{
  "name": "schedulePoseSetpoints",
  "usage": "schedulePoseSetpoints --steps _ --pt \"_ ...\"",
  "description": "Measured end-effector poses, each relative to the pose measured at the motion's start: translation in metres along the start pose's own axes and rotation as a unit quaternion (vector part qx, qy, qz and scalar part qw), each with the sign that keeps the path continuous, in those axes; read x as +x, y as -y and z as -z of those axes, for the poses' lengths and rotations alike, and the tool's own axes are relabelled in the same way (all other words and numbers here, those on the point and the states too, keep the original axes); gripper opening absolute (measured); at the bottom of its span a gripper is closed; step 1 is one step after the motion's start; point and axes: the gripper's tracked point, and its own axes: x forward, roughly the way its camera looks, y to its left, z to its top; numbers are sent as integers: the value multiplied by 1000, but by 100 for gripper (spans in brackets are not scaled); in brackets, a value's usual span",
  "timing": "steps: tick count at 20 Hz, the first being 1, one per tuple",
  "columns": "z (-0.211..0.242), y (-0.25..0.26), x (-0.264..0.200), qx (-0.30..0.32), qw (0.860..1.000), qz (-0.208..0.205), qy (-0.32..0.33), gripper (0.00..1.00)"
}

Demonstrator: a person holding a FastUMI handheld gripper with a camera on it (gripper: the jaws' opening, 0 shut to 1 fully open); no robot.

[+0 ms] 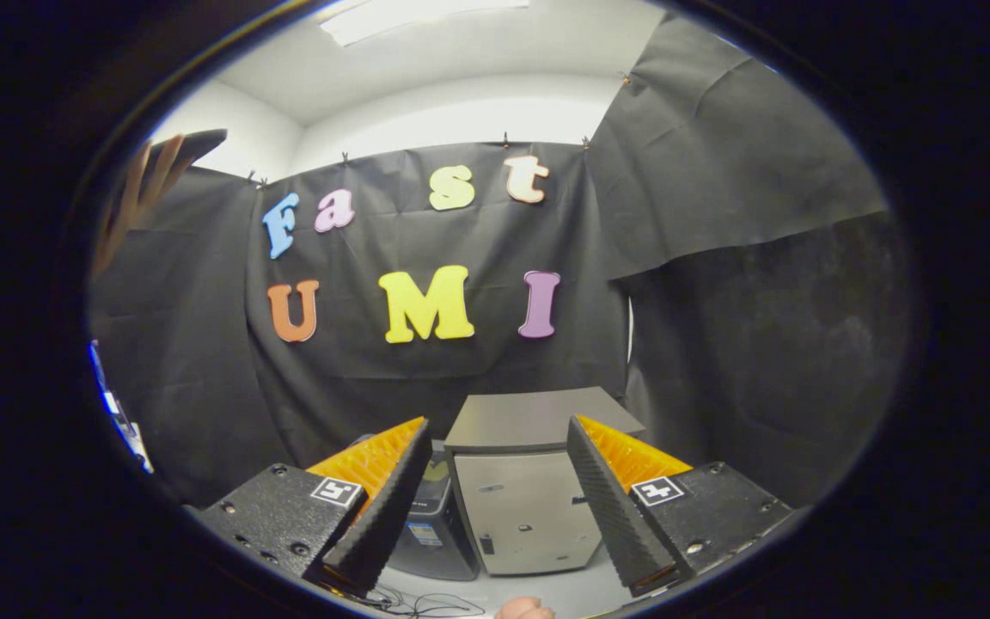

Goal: Put the clothes into the washing machine and then close the washing machine lid.

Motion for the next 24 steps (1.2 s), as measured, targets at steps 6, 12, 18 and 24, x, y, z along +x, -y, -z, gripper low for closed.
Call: schedulePoseSetpoints --steps 6,12,18,24 --pt "-1 3 0 -1 1000 7 1 99" --pt "4 0 5 3 1000 8 -9 99" --pt "4 8 -1 0 1000 4 -14 99" --pt "3 8 5 5 1000 2 -15 99"
